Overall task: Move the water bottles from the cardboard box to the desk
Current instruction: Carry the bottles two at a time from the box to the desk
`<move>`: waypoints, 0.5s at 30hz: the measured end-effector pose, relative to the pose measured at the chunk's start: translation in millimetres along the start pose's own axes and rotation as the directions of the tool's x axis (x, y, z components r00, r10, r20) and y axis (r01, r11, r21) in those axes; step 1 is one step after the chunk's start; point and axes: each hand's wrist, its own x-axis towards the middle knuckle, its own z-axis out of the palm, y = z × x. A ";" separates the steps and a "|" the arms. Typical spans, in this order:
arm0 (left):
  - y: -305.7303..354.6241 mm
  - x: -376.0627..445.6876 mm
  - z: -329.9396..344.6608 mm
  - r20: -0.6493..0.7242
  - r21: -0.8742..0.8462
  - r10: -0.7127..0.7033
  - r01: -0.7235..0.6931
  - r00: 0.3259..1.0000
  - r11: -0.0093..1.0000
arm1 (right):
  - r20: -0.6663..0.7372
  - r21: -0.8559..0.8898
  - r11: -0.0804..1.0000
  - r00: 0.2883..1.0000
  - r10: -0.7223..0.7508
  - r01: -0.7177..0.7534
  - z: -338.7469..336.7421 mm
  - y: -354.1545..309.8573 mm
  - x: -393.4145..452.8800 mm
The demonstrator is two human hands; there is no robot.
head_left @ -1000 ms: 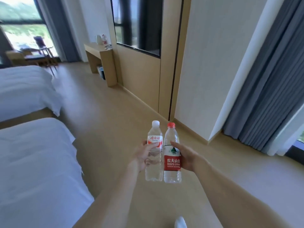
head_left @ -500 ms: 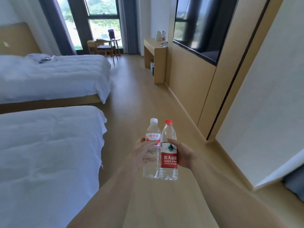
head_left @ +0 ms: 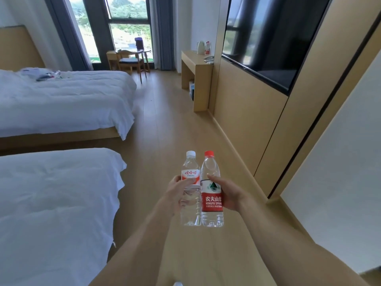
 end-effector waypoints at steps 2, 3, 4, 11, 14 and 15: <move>22.3 36.1 3.0 0.026 0.006 -0.009 0.009 1.000 1.000 | -0.027 0.011 1.000 1.000 0.008 -0.008 -6.1 -23.9 29.9; 33.8 53.6 4.1 0.043 0.009 -0.009 0.009 0.999 1.000 | -0.041 0.015 1.000 0.999 0.005 -0.005 -8.9 -36.2 44.3; 45.8 71.0 5.1 0.056 0.012 -0.003 0.002 0.998 1.000 | -0.052 0.015 1.000 0.999 0.001 -0.001 -11.0 -49.1 58.3; 110.4 167.4 9.1 0.100 0.031 0.013 -0.017 0.995 0.999 | -0.075 0.041 0.999 0.997 -0.012 0.015 -26.5 -115.4 146.1; 135.4 210.6 10.3 0.095 0.021 0.027 -0.029 0.995 0.999 | -0.068 0.020 1.000 0.997 -0.021 0.023 -34.0 -144.7 189.3; 143.2 224.8 10.5 0.085 0.023 0.032 -0.034 0.996 0.999 | -0.055 0.016 1.000 0.998 -0.024 0.025 -36.6 -153.7 204.3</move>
